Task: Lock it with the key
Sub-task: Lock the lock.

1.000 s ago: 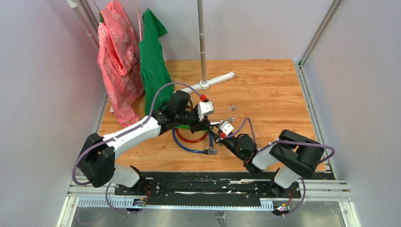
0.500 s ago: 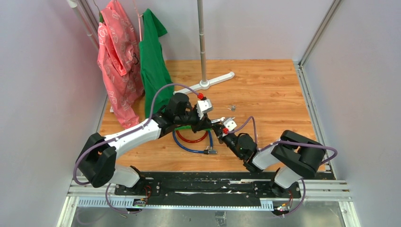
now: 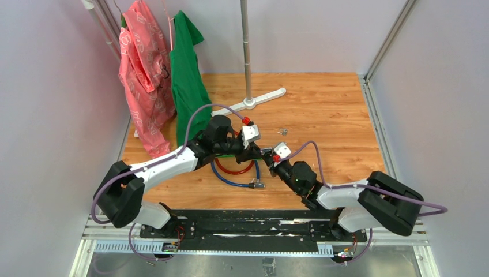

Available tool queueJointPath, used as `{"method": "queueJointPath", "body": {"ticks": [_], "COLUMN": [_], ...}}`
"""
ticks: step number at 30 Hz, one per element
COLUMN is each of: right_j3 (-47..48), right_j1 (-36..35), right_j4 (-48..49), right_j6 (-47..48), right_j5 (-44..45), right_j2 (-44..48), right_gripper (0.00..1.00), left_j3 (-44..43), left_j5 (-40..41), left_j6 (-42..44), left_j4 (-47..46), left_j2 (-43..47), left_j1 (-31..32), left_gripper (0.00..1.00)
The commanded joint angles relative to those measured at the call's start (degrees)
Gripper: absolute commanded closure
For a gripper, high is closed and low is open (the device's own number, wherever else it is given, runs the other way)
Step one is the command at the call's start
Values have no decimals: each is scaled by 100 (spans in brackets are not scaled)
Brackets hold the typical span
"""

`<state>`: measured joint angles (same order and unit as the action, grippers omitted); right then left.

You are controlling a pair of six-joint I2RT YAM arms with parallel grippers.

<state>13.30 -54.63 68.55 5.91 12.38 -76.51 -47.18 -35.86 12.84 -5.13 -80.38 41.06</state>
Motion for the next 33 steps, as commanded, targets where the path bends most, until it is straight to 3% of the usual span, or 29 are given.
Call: {"method": "queueJointPath", "body": {"ticks": [1, 2, 4, 12, 16, 18, 26, 33], "right_j3": [542, 582, 427, 64, 247, 239, 41, 145], "right_j1": [-62, -57, -56, -34, -13, -10, -13, 342], "right_j4": [494, -213, -607, -603, -1545, -2191, -3718, -4689], "right_j6": [59, 39, -107, -532, -404, -385, -678, -1387], "right_j5": [-681, -784, -988, -1241, -1553, -1637, -1793, -3143], "right_j2": [951, 1052, 1118, 781, 1083, 1395, 2443, 3432], "right_gripper": [100, 100, 100, 99, 79, 73, 66, 56], "left_j3": [393, 363, 291, 312, 220, 184, -82, -228], "left_j5": [-21, 150, 477, 1043, 1074, 935, 344, -1044], "left_j6": [-392, -466, -522, -528, -423, -404, -407, -973], "left_j4": [1505, 1499, 1586, 1164, 996, 945, 987, 1024], "left_j2": [-425, -403, -373, -381, -364, -310, -310, -325], "left_j1": [31, 33, 34, 16, -62, -139, -231, -390], "left_gripper": [100, 100, 100, 100, 100, 100, 100, 100]}}
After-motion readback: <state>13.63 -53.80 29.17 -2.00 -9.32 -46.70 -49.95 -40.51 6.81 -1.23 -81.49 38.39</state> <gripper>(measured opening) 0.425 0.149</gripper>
